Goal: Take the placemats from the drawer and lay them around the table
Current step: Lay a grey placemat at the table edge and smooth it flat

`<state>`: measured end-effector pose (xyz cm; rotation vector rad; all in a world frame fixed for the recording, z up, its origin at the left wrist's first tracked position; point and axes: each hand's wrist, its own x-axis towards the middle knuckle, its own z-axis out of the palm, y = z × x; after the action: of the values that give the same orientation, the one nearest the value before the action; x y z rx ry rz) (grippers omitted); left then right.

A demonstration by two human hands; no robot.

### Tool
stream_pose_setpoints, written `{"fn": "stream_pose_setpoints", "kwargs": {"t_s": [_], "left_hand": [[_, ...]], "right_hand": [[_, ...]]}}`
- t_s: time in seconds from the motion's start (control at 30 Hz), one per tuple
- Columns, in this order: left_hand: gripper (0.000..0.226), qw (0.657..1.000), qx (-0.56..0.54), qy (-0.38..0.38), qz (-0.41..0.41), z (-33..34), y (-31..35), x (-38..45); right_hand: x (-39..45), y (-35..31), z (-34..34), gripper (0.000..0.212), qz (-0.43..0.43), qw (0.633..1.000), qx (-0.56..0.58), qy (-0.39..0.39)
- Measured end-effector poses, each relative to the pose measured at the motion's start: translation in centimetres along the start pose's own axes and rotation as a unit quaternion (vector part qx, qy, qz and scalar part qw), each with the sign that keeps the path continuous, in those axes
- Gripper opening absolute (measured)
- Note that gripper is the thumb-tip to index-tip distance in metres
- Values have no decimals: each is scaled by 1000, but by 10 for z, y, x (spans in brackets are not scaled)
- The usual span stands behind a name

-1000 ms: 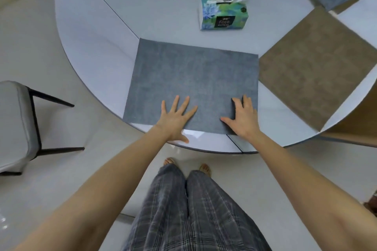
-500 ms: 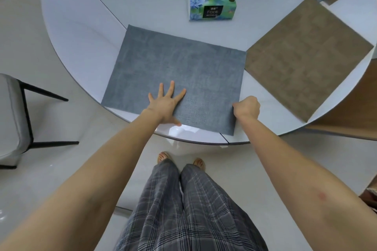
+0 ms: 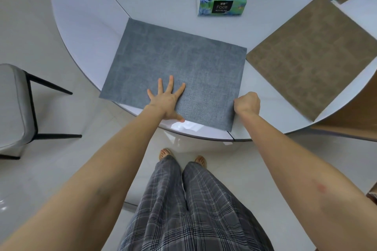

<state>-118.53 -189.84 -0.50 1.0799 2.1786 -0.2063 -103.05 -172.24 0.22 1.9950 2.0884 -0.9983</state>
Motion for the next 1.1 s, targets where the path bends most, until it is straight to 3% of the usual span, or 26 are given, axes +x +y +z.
{"fn": "stream_pose_setpoints", "kwargs": {"t_s": [0.13, 0.27, 0.8, 0.97, 1.1], "left_hand": [[125, 1000, -4, 2, 2, 0, 0, 1], [126, 1000, -20, 3, 5, 3, -2, 3], [129, 999, -14, 21, 30, 7, -4, -1], [129, 999, -21, 21, 31, 8, -5, -1], [130, 999, -29, 24, 30, 10, -5, 1]], "right_hand": [[4, 2, 2, 10, -2, 1000, 4, 6], [13, 5, 3, 31, -10, 1000, 13, 1], [7, 23, 14, 36, -56, 998, -32, 25], [6, 24, 16, 24, -56, 998, -31, 20], [6, 26, 18, 39, -60, 997, -30, 29]]}}
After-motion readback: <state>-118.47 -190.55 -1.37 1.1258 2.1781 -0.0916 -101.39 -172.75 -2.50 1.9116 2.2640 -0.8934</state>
